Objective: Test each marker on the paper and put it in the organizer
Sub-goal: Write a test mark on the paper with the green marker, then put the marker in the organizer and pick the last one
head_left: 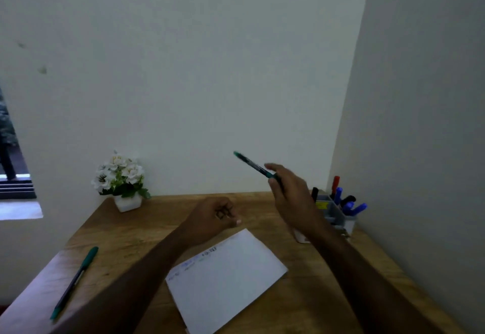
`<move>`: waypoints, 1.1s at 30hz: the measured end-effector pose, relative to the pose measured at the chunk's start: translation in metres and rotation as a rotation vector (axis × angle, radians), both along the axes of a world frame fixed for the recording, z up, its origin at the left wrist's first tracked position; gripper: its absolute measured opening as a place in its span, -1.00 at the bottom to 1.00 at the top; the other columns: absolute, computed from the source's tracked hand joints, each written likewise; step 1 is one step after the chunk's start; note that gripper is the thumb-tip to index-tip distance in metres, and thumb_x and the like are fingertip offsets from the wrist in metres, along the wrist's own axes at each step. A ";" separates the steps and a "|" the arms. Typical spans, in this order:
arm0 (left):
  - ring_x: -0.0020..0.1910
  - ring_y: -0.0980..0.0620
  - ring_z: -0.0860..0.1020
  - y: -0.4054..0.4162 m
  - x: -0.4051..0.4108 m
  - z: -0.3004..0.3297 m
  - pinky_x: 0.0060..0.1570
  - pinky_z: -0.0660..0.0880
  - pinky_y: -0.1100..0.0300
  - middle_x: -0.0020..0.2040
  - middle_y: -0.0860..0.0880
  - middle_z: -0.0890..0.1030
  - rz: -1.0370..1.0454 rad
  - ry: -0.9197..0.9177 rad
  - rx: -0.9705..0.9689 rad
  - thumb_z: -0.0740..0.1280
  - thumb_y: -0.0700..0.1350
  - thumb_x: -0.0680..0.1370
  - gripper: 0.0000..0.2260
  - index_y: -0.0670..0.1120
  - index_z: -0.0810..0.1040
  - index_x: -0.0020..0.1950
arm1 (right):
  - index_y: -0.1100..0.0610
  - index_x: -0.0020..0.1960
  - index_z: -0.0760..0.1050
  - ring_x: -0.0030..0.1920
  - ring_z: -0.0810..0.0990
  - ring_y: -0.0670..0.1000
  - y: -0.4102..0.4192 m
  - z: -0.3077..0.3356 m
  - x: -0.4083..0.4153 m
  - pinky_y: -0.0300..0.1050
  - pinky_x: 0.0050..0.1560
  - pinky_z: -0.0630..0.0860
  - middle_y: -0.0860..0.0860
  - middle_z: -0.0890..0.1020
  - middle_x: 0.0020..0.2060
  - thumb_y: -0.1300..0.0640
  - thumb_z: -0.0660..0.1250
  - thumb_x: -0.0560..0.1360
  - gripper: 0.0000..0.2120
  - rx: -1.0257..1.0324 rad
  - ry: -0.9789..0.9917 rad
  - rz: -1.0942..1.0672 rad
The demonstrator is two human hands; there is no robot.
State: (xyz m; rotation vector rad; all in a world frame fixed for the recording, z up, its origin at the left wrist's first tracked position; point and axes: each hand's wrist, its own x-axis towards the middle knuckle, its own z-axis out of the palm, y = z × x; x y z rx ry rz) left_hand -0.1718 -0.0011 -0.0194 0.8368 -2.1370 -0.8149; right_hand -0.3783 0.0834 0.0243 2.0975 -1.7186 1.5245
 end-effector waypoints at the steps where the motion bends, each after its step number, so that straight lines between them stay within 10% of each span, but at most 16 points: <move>1: -0.25 0.15 0.59 -0.001 -0.010 0.004 -0.19 0.51 0.23 -0.24 0.03 0.67 -0.021 -0.008 -0.006 0.54 -0.09 0.39 -0.88 -0.07 0.64 -0.18 | 0.10 0.36 0.43 -0.24 0.50 -0.08 0.004 0.012 -0.014 -0.28 -0.25 0.39 -0.07 0.58 -0.16 0.19 0.22 0.64 -0.71 0.012 0.046 -0.031; 11: -0.29 0.23 0.58 -0.006 -0.091 0.028 -0.24 0.49 0.36 -0.25 0.05 0.65 -0.139 -0.079 -0.112 0.51 -0.13 0.43 -0.90 -0.12 0.63 -0.19 | 0.05 -0.14 0.61 -0.24 0.56 -0.20 0.027 0.078 -0.099 -0.43 -0.30 0.36 -0.07 0.64 -0.25 0.13 0.41 0.49 -0.96 0.202 0.197 -0.270; 22: -0.28 0.13 0.58 -0.007 -0.092 0.027 -0.23 0.50 0.28 -0.25 -0.01 0.65 -0.113 -0.168 -0.131 0.51 -0.12 0.45 -0.89 -0.12 0.62 -0.18 | 0.14 -0.06 0.61 -0.13 0.63 0.02 0.001 0.063 -0.092 -0.03 -0.06 0.61 0.04 0.66 -0.13 0.06 0.39 0.52 -0.86 0.357 0.230 -0.225; 33: -0.30 0.17 0.57 -0.002 -0.083 0.031 -0.22 0.51 0.26 -0.26 0.02 0.65 -0.114 -0.192 -0.141 0.50 -0.10 0.45 -0.87 -0.14 0.63 -0.17 | 0.07 -0.04 0.63 0.26 0.45 0.16 0.004 0.031 -0.085 0.20 0.33 0.25 0.11 0.54 0.07 -0.18 0.00 0.66 -0.50 0.693 0.474 -0.381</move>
